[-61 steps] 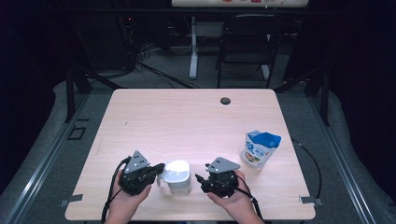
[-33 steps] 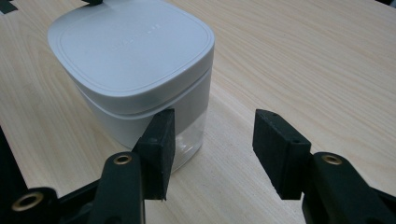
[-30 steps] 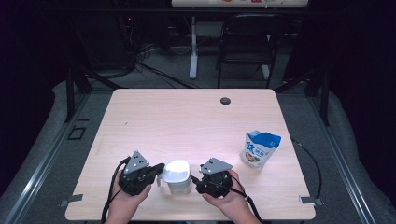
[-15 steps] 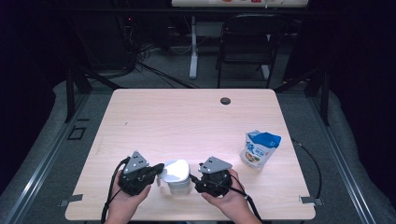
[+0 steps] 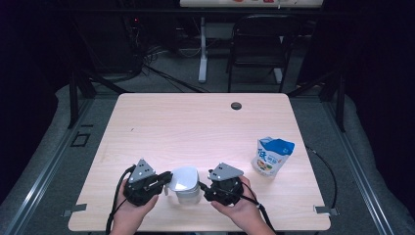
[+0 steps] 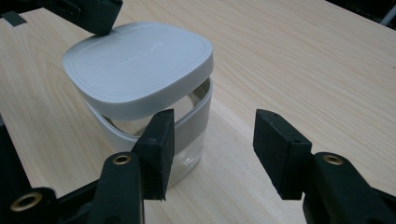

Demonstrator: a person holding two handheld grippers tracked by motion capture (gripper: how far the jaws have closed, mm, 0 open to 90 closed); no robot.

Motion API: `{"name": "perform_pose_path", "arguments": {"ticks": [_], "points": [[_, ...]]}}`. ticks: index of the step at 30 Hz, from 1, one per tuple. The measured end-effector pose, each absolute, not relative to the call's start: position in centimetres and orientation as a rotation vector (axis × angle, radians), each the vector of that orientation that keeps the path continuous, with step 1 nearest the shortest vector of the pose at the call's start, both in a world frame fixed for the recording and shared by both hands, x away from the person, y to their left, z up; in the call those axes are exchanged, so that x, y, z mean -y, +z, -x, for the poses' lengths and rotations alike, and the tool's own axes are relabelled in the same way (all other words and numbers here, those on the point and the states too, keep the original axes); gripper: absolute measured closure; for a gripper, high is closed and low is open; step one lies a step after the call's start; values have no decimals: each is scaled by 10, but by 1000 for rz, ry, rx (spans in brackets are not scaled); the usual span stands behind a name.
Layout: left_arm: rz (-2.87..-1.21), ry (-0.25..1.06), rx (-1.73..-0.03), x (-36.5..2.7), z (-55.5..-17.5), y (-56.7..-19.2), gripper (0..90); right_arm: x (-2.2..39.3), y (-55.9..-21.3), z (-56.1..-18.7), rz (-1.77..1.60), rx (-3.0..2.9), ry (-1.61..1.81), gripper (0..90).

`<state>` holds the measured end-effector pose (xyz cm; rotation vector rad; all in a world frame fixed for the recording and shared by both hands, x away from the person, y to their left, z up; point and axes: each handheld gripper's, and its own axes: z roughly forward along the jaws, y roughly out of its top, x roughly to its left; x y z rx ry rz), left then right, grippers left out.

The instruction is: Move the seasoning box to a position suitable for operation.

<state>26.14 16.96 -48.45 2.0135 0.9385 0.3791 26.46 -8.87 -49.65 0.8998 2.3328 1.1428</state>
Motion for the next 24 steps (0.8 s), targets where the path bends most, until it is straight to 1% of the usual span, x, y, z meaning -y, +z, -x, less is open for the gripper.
{"name": "perform_pose_path", "arguments": {"ticks": [3, 8, 18, 24], "points": [[-2010, 380, -939, -170, -261, -484, 796, 88, -494, -264, -896, -2331, 1146, 489], [-1980, 393, -922, -171, -258, -483, 701, 86, -492, -263, -887, -2332, 1145, 489], [-1969, 379, -908, -175, -251, -483, 617, 85, -489, -263, -875, -2327, 1151, 489], [-1958, 386, -915, -178, -246, -485, 551, 84, -487, -262, -873, -2322, 1152, 489]]}}
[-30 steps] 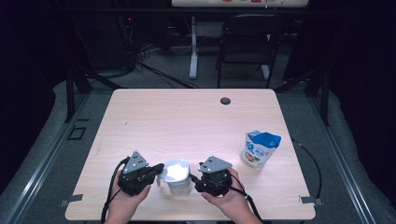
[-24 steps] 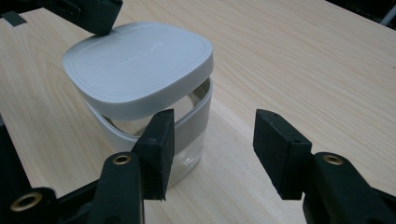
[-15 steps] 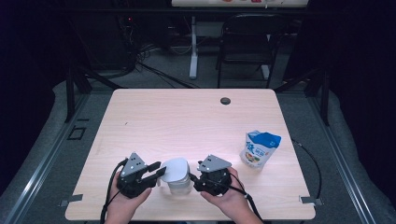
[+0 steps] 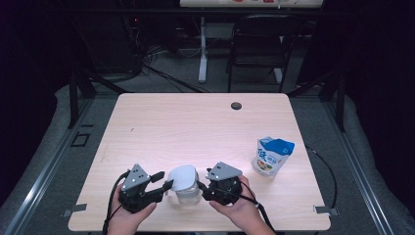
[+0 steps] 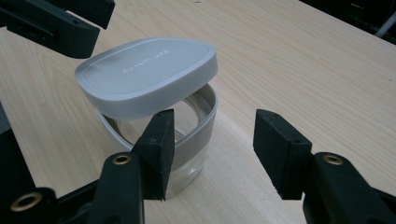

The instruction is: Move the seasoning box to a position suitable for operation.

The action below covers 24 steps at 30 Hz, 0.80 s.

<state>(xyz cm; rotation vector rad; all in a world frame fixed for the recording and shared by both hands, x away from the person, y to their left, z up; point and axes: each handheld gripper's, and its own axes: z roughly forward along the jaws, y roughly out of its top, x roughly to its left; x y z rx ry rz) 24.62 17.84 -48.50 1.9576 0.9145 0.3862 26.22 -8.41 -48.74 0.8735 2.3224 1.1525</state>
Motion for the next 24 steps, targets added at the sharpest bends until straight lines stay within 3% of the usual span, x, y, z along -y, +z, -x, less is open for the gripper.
{"name": "perform_pose_path", "arguments": {"ticks": [24], "points": [[-1967, 377, -881, -178, -231, -494, 457, 78, -478, -261, -844, -2312, 1167, 489]]}}
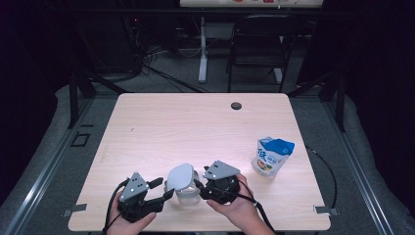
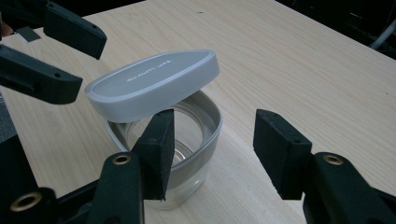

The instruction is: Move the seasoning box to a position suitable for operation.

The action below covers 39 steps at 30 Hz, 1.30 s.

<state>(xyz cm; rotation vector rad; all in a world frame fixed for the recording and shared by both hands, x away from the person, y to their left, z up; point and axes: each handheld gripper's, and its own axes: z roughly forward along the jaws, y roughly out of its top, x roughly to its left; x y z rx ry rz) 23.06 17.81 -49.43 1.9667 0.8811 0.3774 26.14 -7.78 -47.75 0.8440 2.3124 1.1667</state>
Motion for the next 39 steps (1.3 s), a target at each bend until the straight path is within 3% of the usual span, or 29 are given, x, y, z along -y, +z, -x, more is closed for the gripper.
{"name": "perform_pose_path", "arguments": {"ticks": [39], "points": [[-2007, 481, -900, -157, -227, -497, 425, 73, -472, -259, -828, -2305, 1189, 484]]}}
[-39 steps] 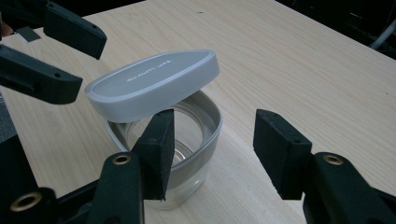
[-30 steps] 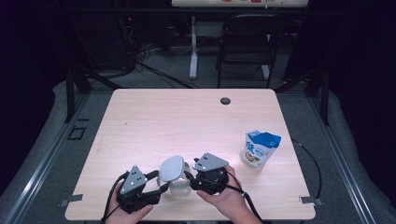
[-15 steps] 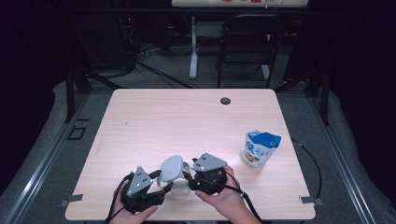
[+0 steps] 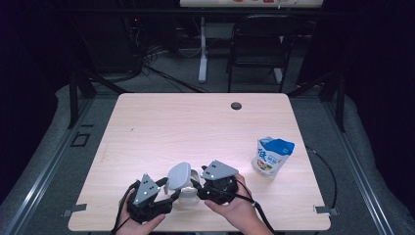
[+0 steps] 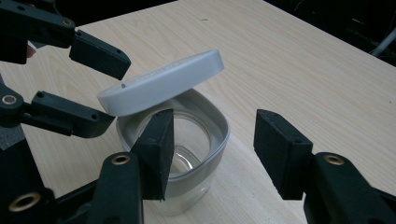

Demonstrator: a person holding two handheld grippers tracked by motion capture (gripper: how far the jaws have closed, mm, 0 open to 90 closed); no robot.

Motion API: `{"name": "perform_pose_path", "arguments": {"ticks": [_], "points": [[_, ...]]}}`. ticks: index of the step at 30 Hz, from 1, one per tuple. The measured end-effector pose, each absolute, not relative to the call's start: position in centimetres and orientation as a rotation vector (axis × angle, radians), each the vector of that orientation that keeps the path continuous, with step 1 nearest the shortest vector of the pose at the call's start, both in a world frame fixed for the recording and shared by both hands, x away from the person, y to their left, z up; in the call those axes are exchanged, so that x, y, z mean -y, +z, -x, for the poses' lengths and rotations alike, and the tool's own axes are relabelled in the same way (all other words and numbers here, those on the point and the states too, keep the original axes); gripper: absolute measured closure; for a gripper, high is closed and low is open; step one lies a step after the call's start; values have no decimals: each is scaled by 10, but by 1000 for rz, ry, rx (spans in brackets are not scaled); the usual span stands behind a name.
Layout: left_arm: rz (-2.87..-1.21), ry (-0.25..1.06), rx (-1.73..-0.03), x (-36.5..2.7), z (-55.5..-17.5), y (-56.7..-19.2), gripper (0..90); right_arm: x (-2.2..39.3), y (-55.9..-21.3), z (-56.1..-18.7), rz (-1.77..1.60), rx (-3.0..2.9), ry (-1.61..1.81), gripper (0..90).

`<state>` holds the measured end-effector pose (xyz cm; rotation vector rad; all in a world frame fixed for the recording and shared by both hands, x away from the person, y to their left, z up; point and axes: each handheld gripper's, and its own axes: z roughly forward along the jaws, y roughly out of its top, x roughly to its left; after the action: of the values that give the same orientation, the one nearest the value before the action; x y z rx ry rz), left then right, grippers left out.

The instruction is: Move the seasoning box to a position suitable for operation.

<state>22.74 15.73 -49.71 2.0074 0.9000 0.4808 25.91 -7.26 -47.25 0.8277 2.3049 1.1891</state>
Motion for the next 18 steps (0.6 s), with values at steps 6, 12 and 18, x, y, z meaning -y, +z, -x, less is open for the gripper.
{"name": "perform_pose_path", "arguments": {"ticks": [6, 12, 18], "points": [[-1977, 480, -917, -162, -228, -497, 425, 72, -481, -263, -852, -2319, 1157, 484], [-1970, 484, -919, -164, -228, -496, 425, 72, -487, -267, -871, -2322, 1146, 484], [-1966, 482, -926, -167, -228, -495, 425, 71, -490, -268, -875, -2329, 1136, 484]]}}
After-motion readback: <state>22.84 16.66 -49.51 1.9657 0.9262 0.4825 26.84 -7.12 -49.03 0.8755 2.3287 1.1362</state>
